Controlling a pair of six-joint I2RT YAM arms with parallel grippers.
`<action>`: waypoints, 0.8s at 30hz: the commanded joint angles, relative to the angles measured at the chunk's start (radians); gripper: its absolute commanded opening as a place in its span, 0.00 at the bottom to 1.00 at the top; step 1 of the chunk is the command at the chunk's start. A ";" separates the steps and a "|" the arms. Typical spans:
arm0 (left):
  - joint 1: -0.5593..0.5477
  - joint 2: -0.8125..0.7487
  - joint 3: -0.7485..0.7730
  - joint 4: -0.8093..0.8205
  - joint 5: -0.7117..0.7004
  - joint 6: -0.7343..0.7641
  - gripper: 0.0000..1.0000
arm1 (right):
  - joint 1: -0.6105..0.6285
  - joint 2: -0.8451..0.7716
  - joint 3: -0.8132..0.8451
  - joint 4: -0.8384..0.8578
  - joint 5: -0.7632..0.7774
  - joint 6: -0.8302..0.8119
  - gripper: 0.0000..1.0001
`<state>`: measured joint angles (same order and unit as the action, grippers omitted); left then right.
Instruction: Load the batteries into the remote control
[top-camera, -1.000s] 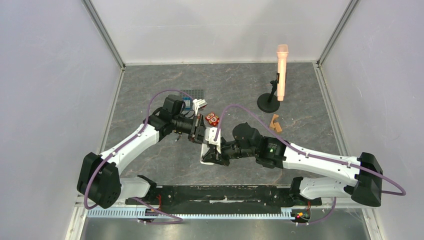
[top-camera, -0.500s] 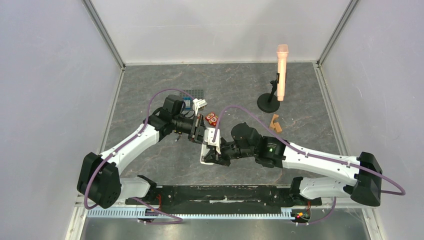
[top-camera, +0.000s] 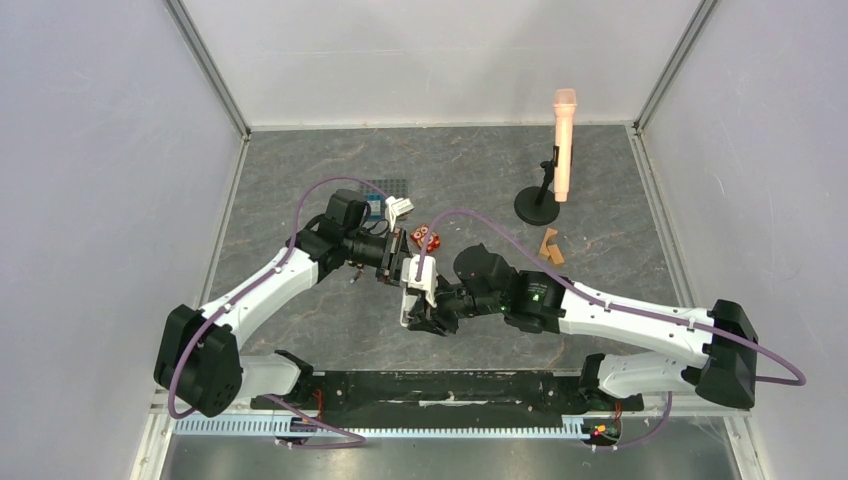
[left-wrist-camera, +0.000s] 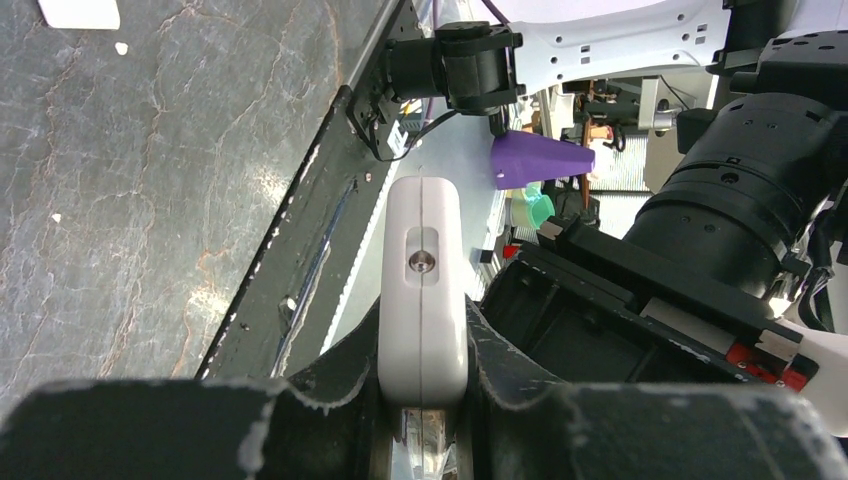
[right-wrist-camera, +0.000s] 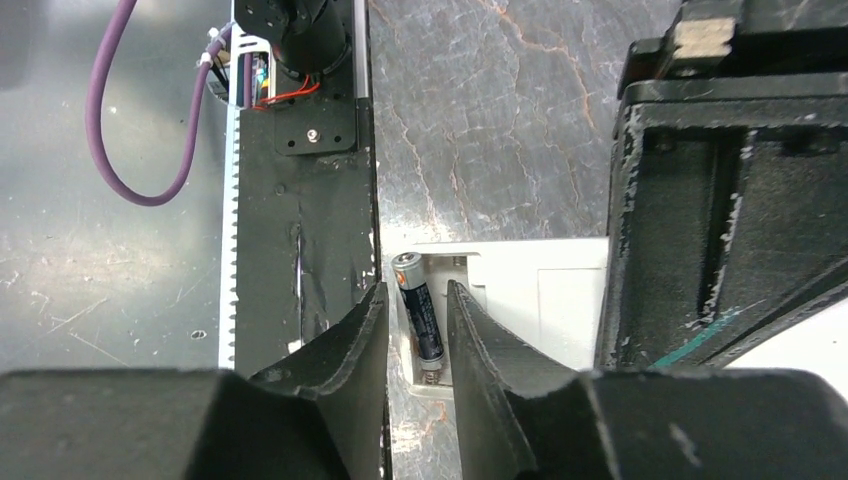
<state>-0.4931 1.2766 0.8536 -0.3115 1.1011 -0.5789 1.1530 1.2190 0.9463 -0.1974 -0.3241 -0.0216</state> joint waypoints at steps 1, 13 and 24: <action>-0.006 -0.005 0.041 0.005 0.049 0.001 0.02 | -0.001 0.006 0.038 -0.020 0.033 -0.006 0.32; -0.006 0.008 0.042 0.003 0.041 0.010 0.02 | -0.001 -0.009 0.112 -0.057 0.116 0.105 0.56; -0.006 0.009 0.041 0.007 -0.003 0.003 0.02 | -0.003 -0.159 0.068 -0.010 0.312 0.342 0.97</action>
<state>-0.4961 1.2896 0.8619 -0.3088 1.0771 -0.5777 1.1515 1.1217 1.0088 -0.2584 -0.1638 0.1787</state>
